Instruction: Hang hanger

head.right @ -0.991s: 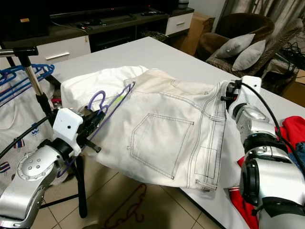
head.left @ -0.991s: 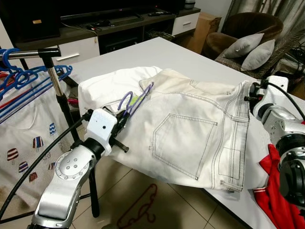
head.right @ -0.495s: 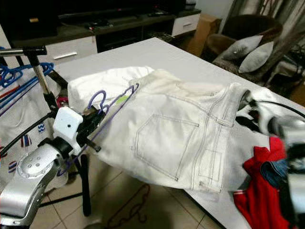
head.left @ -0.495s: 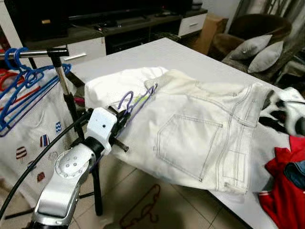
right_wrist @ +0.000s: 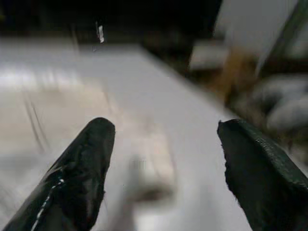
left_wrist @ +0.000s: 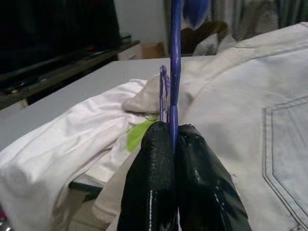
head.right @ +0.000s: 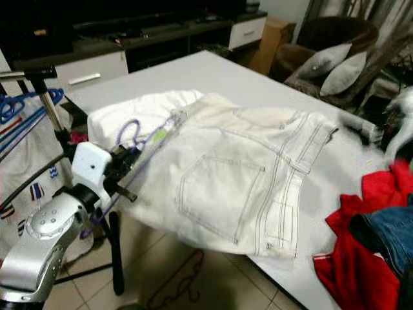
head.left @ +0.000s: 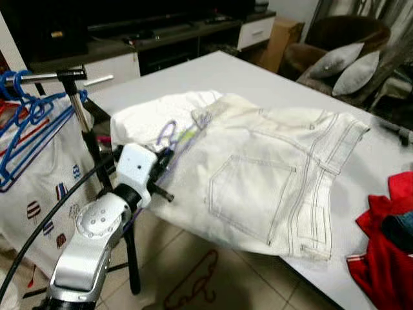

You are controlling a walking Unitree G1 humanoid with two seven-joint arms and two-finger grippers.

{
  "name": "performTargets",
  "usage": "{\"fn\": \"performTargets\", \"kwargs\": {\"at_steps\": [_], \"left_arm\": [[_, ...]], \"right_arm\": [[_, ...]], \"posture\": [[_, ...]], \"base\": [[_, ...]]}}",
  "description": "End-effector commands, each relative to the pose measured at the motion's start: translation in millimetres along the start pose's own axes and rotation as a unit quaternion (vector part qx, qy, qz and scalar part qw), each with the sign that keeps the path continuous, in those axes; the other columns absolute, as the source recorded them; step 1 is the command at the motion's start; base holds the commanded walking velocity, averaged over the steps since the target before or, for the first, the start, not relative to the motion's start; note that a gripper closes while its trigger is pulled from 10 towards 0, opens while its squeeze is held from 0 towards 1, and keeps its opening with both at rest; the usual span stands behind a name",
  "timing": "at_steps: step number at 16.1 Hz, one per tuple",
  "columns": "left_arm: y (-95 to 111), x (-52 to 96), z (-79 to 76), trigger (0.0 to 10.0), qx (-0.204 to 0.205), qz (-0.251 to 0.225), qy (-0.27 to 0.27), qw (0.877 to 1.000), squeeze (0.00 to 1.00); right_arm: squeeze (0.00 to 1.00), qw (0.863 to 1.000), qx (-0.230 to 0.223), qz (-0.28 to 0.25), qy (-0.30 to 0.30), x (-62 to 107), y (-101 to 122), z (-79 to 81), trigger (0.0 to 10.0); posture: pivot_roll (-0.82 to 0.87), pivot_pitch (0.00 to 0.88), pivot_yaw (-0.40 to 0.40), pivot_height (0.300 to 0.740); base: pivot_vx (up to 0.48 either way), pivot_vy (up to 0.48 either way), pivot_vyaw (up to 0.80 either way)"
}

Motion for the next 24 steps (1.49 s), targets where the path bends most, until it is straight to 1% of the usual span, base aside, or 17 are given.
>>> {"fn": "performTargets", "kwargs": {"at_steps": [1,2,3,4,5,6,7,8,9,10,12,13,14,15,19,20,24], "left_arm": [[8,0.7,0.0,10.0,0.005,-0.013,0.009,1.000,0.00],[17,0.8,-4.3,10.0,0.012,-0.030,0.007,0.999,0.00],[26,1.5,-7.4,10.0,0.020,-0.044,0.008,0.999,0.00],[29,2.1,-8.3,10.0,0.023,-0.048,0.007,0.999,0.00],[38,2.8,-12.0,10.0,0.028,-0.061,-0.001,0.998,0.00],[53,2.3,-16.0,10.0,0.031,-0.088,-0.014,0.996,0.00],[60,1.6,-17.3,10.0,0.037,-0.099,-0.018,0.994,0.00],[66,-1.0,-22.1,10.0,0.052,-0.110,-0.032,0.992,0.00],[61,-1.0,-23.2,10.0,0.051,-0.101,-0.033,0.993,0.00],[49,1.5,-22.4,10.0,0.049,-0.080,-0.025,0.995,0.00],[41,5.1,-17.7,10.0,0.062,-0.070,-0.008,0.996,0.00],[40,6.1,-17.2,10.0,0.063,-0.067,-0.006,0.996,0.00],[40,6.4,-17.8,10.0,0.065,-0.066,-0.007,0.996,0.00],[37,6.3,-20.2,10.0,0.070,-0.064,-0.008,0.995,0.00],[30,8.3,-23.3,10.0,0.070,-0.054,-0.007,0.996,0.00],[28,8.7,-22.8,10.0,0.062,-0.050,-0.007,0.997,0.00],[25,11.2,-18.0,10.0,0.055,-0.046,0.006,0.997,0.00]], "right_arm": [[1.00,0.999,-0.006,-0.035,-0.020,1.2,12,15.7,10.0],[1.00,0.996,-0.011,-0.082,-0.039,6.4,24,41.1,10.0],[0.98,0.992,-0.014,-0.114,-0.053,12.7,29,66.5,10.0],[0.79,0.991,-0.022,-0.120,-0.050,15.3,30,75.5,10.0],[0.00,0.990,-0.046,-0.131,-0.039,21.5,32,96.5,10.0],[0.00,0.984,-0.084,-0.148,-0.043,29.0,34,120.3,10.0],[0.00,0.983,-0.098,-0.151,-0.045,31.8,35,130.4,10.0],[0.00,0.983,-0.107,-0.143,-0.039,35.9,31,156.3,10.0],[0.00,0.983,-0.113,-0.137,-0.041,36.0,27,166.0,10.0],[0.00,0.984,-0.121,-0.128,-0.041,36.9,22,176.8,10.0],[0.00,0.985,-0.098,-0.126,-0.058,40.6,21,179.9,10.0],[0.00,0.988,-0.090,-0.113,-0.051,43.8,19,186.7,10.0],[0.00,0.991,-0.090,-0.097,-0.034,45.6,16,193.9,10.0],[0.00,0.991,-0.093,-0.086,-0.034,46.0,12,198.2,10.0],[0.00,0.993,-0.077,-0.081,-0.050,43.5,8,199.3,10.0],[0.00,0.993,-0.080,-0.076,-0.049,43.6,7,200.7,10.0],[0.00,0.992,-0.097,-0.061,-0.056,45.5,0,202.1,10.0]], "posture": [[0.02,0.000,-0.044,0.740],[0.02,0.000,-0.043,0.740],[0.01,0.000,-0.040,0.740],[0.01,0.000,-0.038,0.740],[0.01,0.000,-0.037,0.740],[0.00,0.000,-0.032,0.740],[0.00,0.000,-0.028,0.740],[0.00,0.000,-0.022,0.740],[0.00,0.000,-0.020,0.740],[0.00,0.000,-0.019,0.740],[0.00,0.000,-0.023,0.740],[0.00,0.000,-0.029,0.740],[0.00,0.000,-0.029,0.740],[0.00,0.000,-0.034,0.740],[-0.01,0.002,-0.038,0.740],[-0.01,0.002,-0.042,0.740],[-0.01,0.002,-0.050,0.740]], "base": [[0.000,0.000,0.00],[0.000,0.000,0.00],[0.000,0.000,0.00],[0.000,0.000,-0.46],[0.000,0.000,-0.80],[0.000,0.000,-0.80],[0.000,0.000,-0.80],[0.000,0.000,-0.80],[0.000,0.000,-0.80],[0.000,0.000,-0.80],[0.000,0.000,-0.80],[0.000,0.000,-0.80],[0.000,0.000,-0.80],[0.000,0.000,-0.80],[0.000,0.000,-0.80],[0.000,0.000,-0.80],[0.000,0.000,-0.80]]}}
Point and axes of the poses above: a point about 5 cm out from each wrist's last joint towards the gripper, its own x axis pointing back from the gripper into the wrist, its own y axis along the axis of the wrist's last joint, z = x × y, the point moved 4 cm from there along -x, pointing out of the wrist towards the gripper, and after that the axes turned 7 degrees about x, right-handed, at the moved point
